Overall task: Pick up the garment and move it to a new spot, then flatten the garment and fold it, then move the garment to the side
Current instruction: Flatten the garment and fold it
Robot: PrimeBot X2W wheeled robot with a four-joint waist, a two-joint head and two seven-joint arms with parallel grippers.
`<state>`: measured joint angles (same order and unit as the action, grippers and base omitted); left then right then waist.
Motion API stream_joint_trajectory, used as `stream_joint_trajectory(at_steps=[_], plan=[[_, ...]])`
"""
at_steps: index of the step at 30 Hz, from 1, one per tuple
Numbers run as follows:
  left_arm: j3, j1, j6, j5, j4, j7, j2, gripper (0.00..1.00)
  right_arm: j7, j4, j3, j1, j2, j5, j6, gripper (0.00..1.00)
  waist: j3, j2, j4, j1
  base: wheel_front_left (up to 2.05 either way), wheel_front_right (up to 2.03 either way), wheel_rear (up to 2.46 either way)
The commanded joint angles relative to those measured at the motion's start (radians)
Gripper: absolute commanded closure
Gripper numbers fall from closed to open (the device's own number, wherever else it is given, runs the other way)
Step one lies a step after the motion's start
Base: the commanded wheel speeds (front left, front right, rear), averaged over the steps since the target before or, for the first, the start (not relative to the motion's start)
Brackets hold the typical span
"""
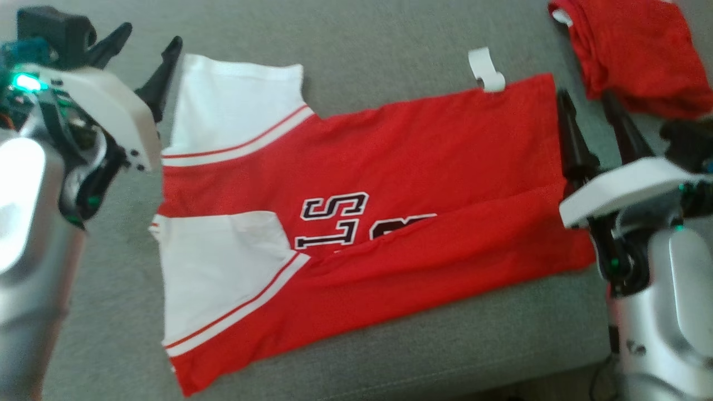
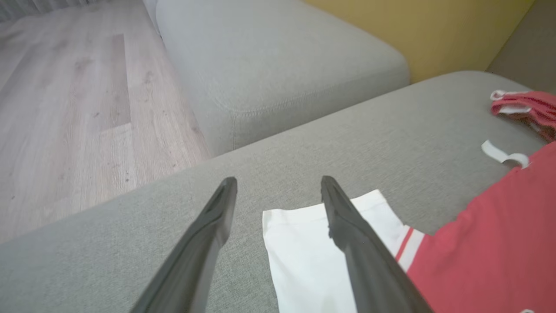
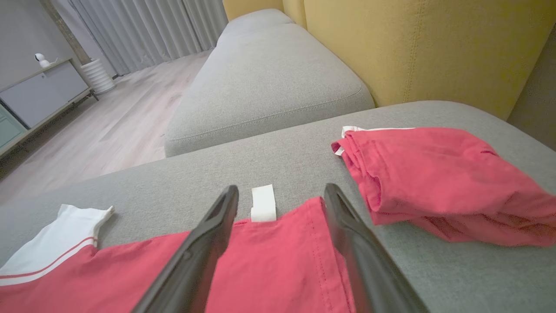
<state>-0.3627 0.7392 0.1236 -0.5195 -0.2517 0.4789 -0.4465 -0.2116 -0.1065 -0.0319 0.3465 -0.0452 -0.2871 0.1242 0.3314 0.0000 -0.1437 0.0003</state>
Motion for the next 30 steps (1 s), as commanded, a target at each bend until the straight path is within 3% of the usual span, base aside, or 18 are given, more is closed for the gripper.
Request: stream_joint_trajectory(at_steps=[1,8,19,20,21,22,23,30], plan=[[0.030,0.066,0.001,0.002,0.011,0.010,-0.057,0.00,0.002,0.033,0.029,0.043,-0.012,0.009,0.007,0.00,0.054,0.0000,-0.045,-0.0003,0.00,0.00,0.00],[-0.006,0.156,0.005,-0.006,-0.145,0.057,-0.090,0.00,0.017,0.022,0.082,0.120,-0.021,-0.004,0.007,0.00,0.140,0.0000,-0.109,-0.0003,0.00,0.00,0.00],[-0.042,0.170,0.006,-0.009,-0.231,0.097,-0.108,0.00,0.031,0.003,0.108,0.159,-0.036,-0.017,0.007,0.00,0.162,0.0000,-0.128,-0.0003,0.00,0.00,0.00],[-0.050,0.170,0.006,-0.013,-0.230,0.103,-0.108,0.24,0.030,0.002,0.110,0.162,-0.040,-0.016,0.007,0.00,0.163,0.0000,-0.127,-0.0003,0.00,0.00,0.00],[-0.060,0.171,0.006,-0.015,-0.226,0.108,-0.108,0.56,0.029,0.001,0.112,0.166,-0.044,-0.014,0.007,0.00,0.163,0.0000,-0.126,-0.0003,0.00,0.00,0.00],[-0.070,0.171,0.006,-0.018,-0.220,0.113,-0.108,0.68,0.027,-0.002,0.116,0.172,-0.051,-0.010,0.007,0.00,0.162,0.0000,-0.123,-0.0003,0.00,0.00,0.00],[-0.081,0.171,0.006,-0.022,-0.215,0.119,-0.109,0.97,0.022,-0.006,0.121,0.178,-0.058,-0.005,0.007,0.00,0.162,0.0000,-0.120,-0.0003,0.00,0.00,0.00],[-0.135,0.187,0.007,-0.034,-0.175,0.083,-0.115,1.00,-0.044,-0.085,0.172,0.262,-0.112,0.026,0.007,0.00,0.152,0.0000,-0.090,-0.0003,0.00,0.00,0.00]])
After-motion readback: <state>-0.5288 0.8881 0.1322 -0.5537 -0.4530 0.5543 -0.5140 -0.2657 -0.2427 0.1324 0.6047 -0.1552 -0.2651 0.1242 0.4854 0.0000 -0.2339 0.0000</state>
